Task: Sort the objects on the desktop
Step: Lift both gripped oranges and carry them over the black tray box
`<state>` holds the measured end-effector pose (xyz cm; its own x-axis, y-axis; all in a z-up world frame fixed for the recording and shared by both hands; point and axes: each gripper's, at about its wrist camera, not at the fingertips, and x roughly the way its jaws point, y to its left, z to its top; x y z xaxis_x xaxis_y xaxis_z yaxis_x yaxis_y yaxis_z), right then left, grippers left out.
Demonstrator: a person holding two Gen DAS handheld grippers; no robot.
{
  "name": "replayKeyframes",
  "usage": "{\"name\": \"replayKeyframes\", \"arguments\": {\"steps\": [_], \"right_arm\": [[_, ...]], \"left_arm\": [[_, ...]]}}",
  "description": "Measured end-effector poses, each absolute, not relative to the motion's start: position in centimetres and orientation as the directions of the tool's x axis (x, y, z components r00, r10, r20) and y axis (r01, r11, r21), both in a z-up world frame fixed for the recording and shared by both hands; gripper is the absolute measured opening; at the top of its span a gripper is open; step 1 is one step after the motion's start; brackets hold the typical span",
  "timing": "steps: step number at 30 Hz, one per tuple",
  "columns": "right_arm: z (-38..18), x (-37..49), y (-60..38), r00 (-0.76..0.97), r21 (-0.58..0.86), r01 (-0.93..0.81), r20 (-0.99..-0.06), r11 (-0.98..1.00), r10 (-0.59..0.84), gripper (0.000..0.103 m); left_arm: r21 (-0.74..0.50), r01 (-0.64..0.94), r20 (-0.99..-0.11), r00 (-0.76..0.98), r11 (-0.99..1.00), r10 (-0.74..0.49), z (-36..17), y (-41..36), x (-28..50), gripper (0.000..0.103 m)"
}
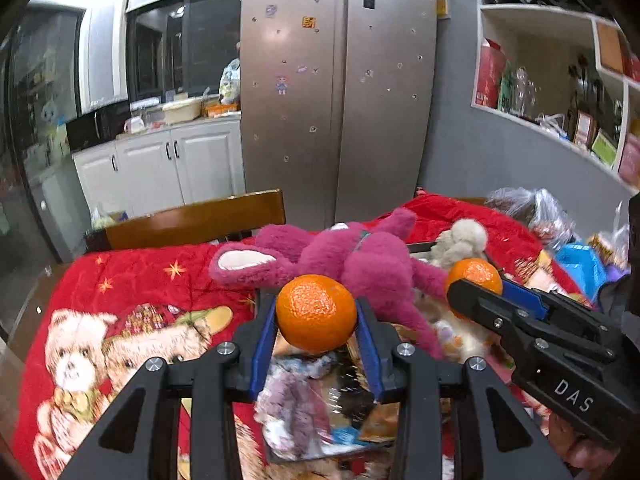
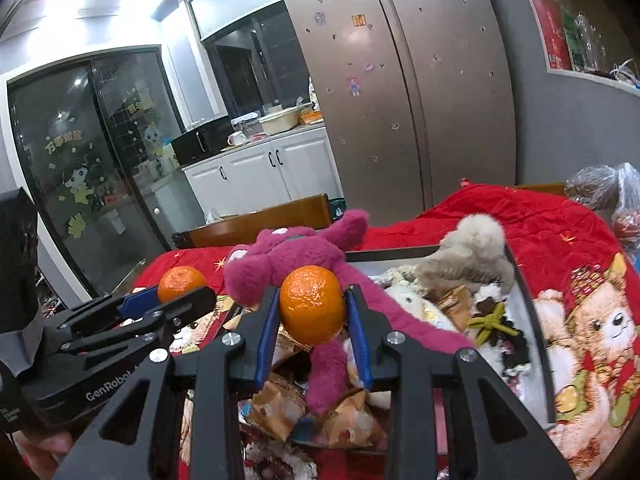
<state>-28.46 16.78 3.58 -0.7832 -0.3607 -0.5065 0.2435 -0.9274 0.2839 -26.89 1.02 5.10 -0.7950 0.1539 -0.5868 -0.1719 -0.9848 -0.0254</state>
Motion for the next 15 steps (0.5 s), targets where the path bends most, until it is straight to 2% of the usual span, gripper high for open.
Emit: {"name": "replayKeyframes", "arguments": {"steps": [7, 15], "right_arm": [[1.0, -30.5, 15.9, -0.763, 0.251, 0.222, -0.558, -0.942, -0.328, 0.033], [0.2, -30.9, 15.9, -0.764, 0.225, 0.203, -0.573, -0.953, -0.298, 0.033]], "left_arm": [[-0.040, -0.178, -0.636, -0.754, -0.983, 0.162, 3.2, 0.3, -28.6, 0.039], [-0.032, -0.191, -0.644, -0.746, -0.981, 0.166, 2.6, 0.5, -28.6, 0.039]]}}
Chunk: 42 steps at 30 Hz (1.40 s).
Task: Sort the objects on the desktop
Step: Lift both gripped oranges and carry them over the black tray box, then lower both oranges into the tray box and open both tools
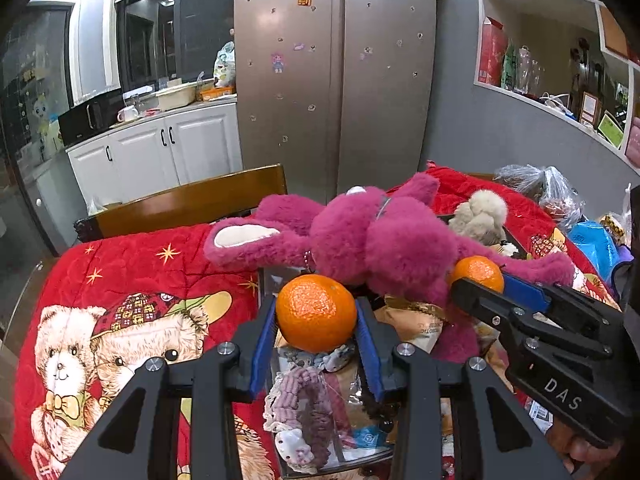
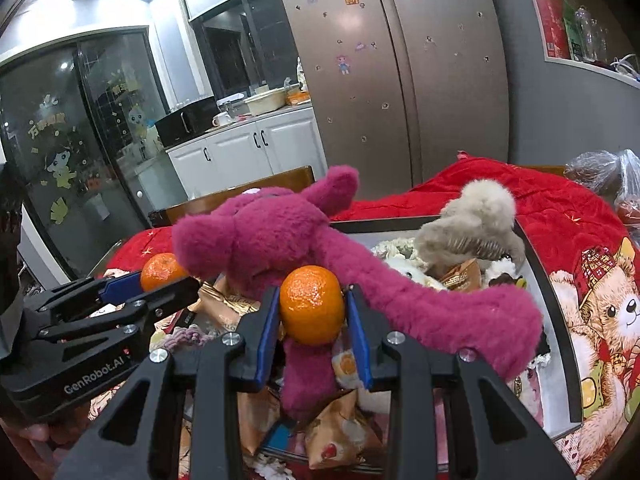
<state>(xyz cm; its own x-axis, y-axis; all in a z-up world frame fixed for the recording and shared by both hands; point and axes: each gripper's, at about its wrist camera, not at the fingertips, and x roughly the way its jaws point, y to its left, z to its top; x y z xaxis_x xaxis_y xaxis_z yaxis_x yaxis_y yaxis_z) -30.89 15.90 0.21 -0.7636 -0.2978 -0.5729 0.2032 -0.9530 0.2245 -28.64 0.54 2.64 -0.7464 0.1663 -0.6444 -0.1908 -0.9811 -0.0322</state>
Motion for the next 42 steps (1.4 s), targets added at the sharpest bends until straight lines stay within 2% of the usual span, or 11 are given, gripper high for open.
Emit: {"name": "replayKeyframes", "arguments": {"steps": [22, 35, 37, 38, 39, 40, 42], "right_arm": [[0.0, -30.6, 15.1, -0.764, 0.169, 0.188, -0.594, -0.968, -0.252, 0.033], [0.0, -30.7, 15.4, -0.754, 0.192, 0.191, -0.599, -0.963, -0.269, 0.034], [0.1, -30.6, 15.5, -0.755, 0.198, 0.196, -0.594, -0.960, -0.277, 0.035], [0.2, -30.6, 15.4, -0.756, 0.199, 0.197, -0.592, -0.960, -0.278, 0.035], [0.2, -30.5, 15.4, -0.756, 0.198, 0.201, -0.591, -0.959, -0.281, 0.036], [0.3, -30.4, 15.3, -0.756, 0.195, 0.210, -0.589, -0.958, -0.285, 0.036], [0.6, -30.2, 15.2, -0.759, 0.198, 0.223, -0.579, -0.954, -0.298, 0.049]], "left_arm": [[-0.036, -0.169, -0.681, -0.717, -0.985, 0.148, 1.2, 0.1, -29.6, 0.039], [-0.078, -0.172, -0.684, -0.707, -0.982, 0.179, 1.2, -0.2, -29.7, 0.040], [-0.081, -0.172, -0.685, -0.706, -0.982, 0.180, 1.1, -0.1, -29.7, 0.053], [-0.078, -0.167, -0.684, -0.709, -0.983, 0.175, 1.1, -0.1, -29.7, 0.067], [-0.075, -0.158, -0.680, -0.714, -0.985, 0.166, 1.2, -0.1, -29.7, 0.075], [-0.075, -0.154, -0.676, -0.718, -0.985, 0.163, 1.3, -0.2, -29.6, 0.076], [-0.085, -0.153, -0.672, -0.721, -0.985, 0.170, 1.4, -0.3, -29.6, 0.081]]}}
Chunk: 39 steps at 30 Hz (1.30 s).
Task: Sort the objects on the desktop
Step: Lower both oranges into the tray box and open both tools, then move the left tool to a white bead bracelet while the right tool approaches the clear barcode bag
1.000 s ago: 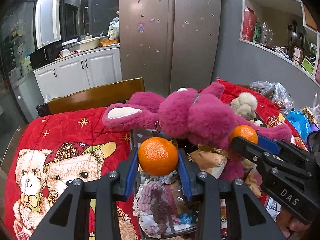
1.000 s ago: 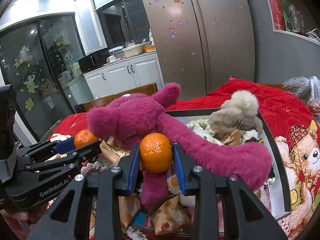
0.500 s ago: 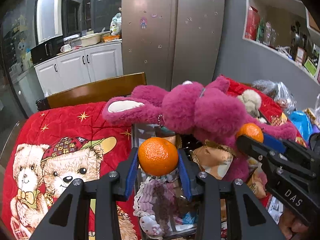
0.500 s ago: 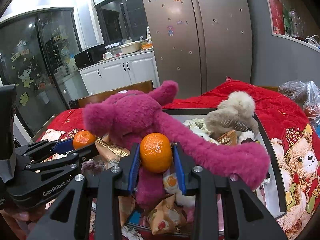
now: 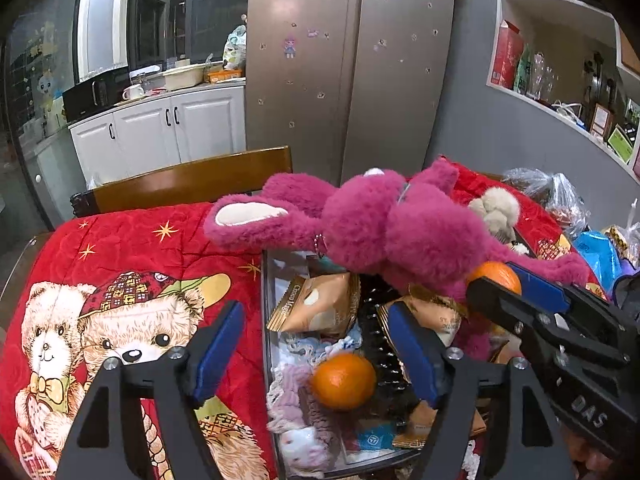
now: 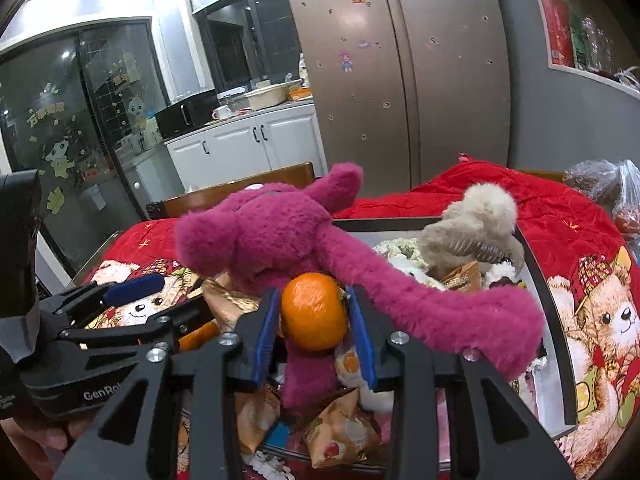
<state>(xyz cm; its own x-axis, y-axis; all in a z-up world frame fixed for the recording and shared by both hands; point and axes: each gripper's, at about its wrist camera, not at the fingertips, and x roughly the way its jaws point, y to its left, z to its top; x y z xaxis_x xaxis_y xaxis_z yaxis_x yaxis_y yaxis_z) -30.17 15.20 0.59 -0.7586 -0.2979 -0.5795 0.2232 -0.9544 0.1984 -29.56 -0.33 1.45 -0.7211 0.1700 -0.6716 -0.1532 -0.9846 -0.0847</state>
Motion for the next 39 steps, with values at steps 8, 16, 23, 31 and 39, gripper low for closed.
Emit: {"name": "replayKeyframes", "arguments": {"steps": [8, 16, 23, 31, 39], "right_arm": [[2.6, -29.0, 15.9, -0.784, 0.239, 0.258, -0.515, -0.936, -0.347, 0.092], [3.6, -28.6, 15.4, -0.766, 0.265, 0.285, -0.515, -0.921, -0.384, 0.103], [3.4, -28.8, 15.3, -0.762, 0.257, 0.280, -0.526, -0.925, -0.377, 0.103], [3.7, -28.7, 15.9, -0.782, 0.273, 0.277, -0.494, -0.921, -0.381, 0.103], [5.1, -27.9, 16.3, -0.777, 0.292, 0.285, -0.487, -0.913, -0.398, 0.103]], "left_arm": [[-0.060, -0.110, -0.668, -0.734, -0.992, 0.122, 2.0, -1.3, -29.4, 0.103], [-0.031, -0.125, -0.645, -0.756, -0.992, 0.116, 2.8, -0.8, -28.8, 0.103], [-0.028, -0.119, -0.646, -0.755, -0.993, 0.109, 2.8, -0.9, -29.0, 0.103], [-0.024, -0.115, -0.643, -0.759, -0.993, 0.103, 3.0, -1.2, -29.0, 0.103], [-0.046, -0.115, -0.635, -0.763, -0.992, 0.118, 4.2, -1.7, -28.4, 0.103]]}}
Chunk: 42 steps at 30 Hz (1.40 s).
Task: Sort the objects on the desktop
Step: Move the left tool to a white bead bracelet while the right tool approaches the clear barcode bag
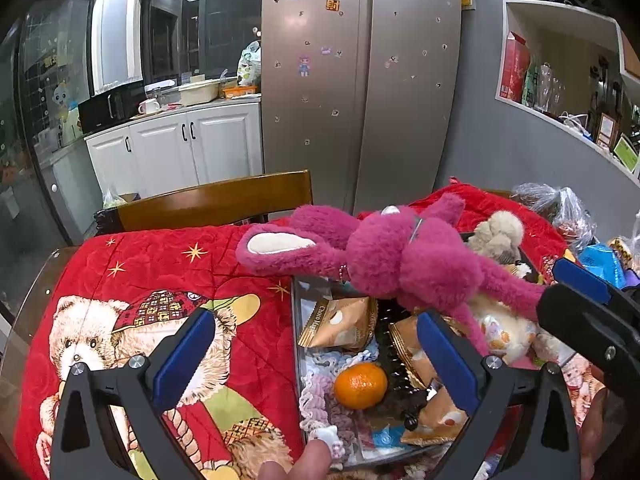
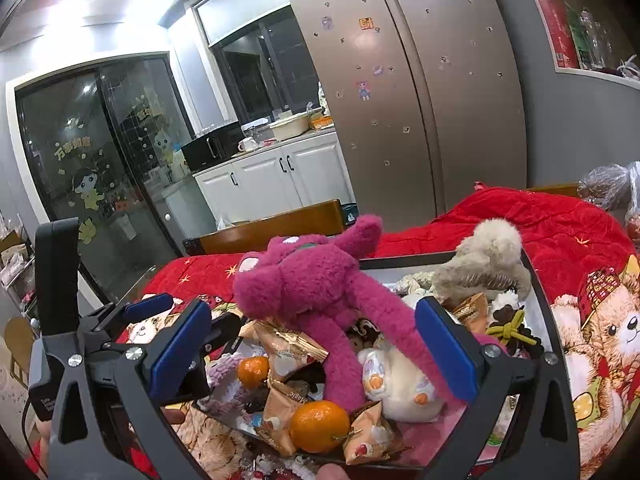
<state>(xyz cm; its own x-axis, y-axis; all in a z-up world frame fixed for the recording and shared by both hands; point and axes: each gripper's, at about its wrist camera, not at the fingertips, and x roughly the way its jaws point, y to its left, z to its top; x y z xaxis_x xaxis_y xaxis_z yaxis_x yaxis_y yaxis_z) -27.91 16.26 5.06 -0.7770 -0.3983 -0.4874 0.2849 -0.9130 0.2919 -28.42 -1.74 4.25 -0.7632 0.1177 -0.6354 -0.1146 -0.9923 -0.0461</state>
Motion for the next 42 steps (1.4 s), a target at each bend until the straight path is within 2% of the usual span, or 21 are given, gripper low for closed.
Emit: {"name": "replayKeyframes", "arguments": {"steps": [5, 12, 18, 21, 30, 35, 37, 42], "right_arm": [[8.4, -24.7, 16.4, -0.813, 0.204, 0.312, -0.449, -0.928, -0.372, 0.103], [13.2, -19.5, 18.4, -0.859, 0.200, 0.305, -0.365, -0.931, -0.360, 0.103], [13.8, -14.9, 19.4, -0.896, 0.135, 0.283, -0.316, -0.949, -0.312, 0.103], [12.1, -13.3, 20.1, -0.903, 0.102, 0.243, -0.340, -0.965, -0.264, 0.103], [4.8, -14.2, 24.2, -0.848, 0.164, 0.158, -0.483, -0.974, -0.219, 0.103], [0.1, -15.6, 25.4, -0.777, 0.172, 0.138, -0.592, -0.975, -0.214, 0.103], [-1.2, -16.1, 25.5, -0.760, 0.160, 0.126, -0.619, -0.979, -0.199, 0.103], [-3.1, -17.0, 26.2, -0.728, 0.174, 0.109, -0.656, -0.979, -0.198, 0.103]], "left_arm": [[-0.052, -0.118, -0.588, -0.799, -0.992, 0.126, 7.2, -2.4, -26.6, 0.103], [-0.064, -0.097, -0.509, -0.853, -0.993, 0.116, 12.1, -3.7, -21.5, 0.103], [-0.023, -0.131, -0.499, -0.858, -0.991, 0.125, 11.9, -3.1, -17.7, 0.103], [-0.047, -0.147, -0.546, -0.824, -0.988, 0.149, 9.3, -2.2, -16.6, 0.103], [-0.079, -0.237, -0.693, -0.685, -0.968, 0.224, 0.4, 3.3, -16.2, 0.103], [-0.056, -0.295, -0.729, -0.640, -0.954, 0.241, -2.2, 5.7, -16.3, 0.103], [-0.011, -0.288, -0.735, -0.647, -0.958, 0.203, -2.9, 6.2, -16.5, 0.103], [-0.037, -0.263, -0.750, -0.630, -0.964, 0.201, -4.0, 5.6, -17.7, 0.103]]}}
